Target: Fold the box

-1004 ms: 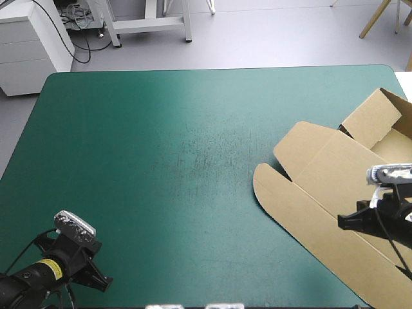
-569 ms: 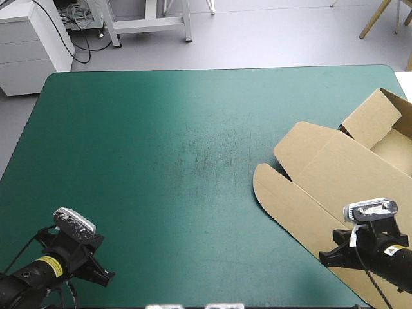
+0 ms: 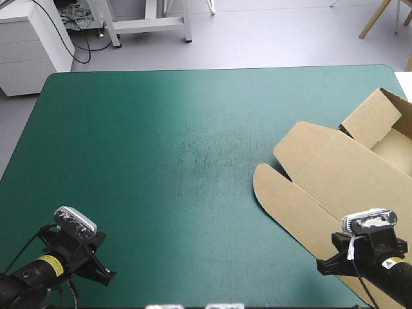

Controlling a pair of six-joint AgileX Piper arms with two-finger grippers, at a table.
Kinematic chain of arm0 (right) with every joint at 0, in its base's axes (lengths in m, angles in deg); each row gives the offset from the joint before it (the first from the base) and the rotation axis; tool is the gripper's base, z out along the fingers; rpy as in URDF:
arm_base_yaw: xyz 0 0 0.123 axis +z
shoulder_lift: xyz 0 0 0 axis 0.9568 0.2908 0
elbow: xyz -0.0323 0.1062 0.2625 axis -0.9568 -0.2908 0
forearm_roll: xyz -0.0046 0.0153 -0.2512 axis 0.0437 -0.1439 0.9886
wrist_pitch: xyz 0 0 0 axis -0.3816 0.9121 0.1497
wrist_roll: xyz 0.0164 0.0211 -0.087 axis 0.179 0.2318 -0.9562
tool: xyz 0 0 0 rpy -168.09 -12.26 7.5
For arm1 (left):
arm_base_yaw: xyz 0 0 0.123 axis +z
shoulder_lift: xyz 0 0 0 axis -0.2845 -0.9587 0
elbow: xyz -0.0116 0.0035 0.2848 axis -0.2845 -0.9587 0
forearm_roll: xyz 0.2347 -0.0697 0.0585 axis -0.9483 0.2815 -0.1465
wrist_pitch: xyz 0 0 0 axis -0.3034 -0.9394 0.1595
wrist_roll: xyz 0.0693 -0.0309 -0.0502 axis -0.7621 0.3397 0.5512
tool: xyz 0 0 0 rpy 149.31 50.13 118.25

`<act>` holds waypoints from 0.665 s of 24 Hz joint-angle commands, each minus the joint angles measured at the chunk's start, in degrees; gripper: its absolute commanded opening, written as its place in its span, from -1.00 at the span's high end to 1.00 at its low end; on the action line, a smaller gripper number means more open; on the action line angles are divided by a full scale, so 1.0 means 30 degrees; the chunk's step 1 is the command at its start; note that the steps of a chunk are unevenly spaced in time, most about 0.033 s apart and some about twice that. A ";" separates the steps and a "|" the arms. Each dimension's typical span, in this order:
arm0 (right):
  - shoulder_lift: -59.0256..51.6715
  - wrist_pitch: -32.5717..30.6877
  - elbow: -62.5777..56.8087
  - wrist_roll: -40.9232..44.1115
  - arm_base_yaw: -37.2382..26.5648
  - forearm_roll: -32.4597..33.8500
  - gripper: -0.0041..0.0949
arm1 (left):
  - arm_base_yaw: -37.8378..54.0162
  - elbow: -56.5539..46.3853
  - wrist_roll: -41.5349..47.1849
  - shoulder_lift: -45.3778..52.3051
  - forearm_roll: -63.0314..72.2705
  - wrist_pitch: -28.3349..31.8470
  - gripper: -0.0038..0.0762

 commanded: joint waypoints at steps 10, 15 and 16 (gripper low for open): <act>0.0114 0.0939 0.0445 0.0553 0.0044 -0.0695 0.92 | -0.0038 -0.1018 -0.1967 -0.0027 0.2990 0.2523 0.93; 0.0114 0.0939 0.0445 0.0553 0.0044 -0.0613 0.92 | -0.0038 -0.0721 -0.2007 0.1344 0.2990 0.1533 0.93; 0.0114 0.0939 0.0445 0.0553 0.0044 -0.0569 0.92 | -0.0038 -0.0721 -0.2007 0.1792 0.2990 0.1571 0.93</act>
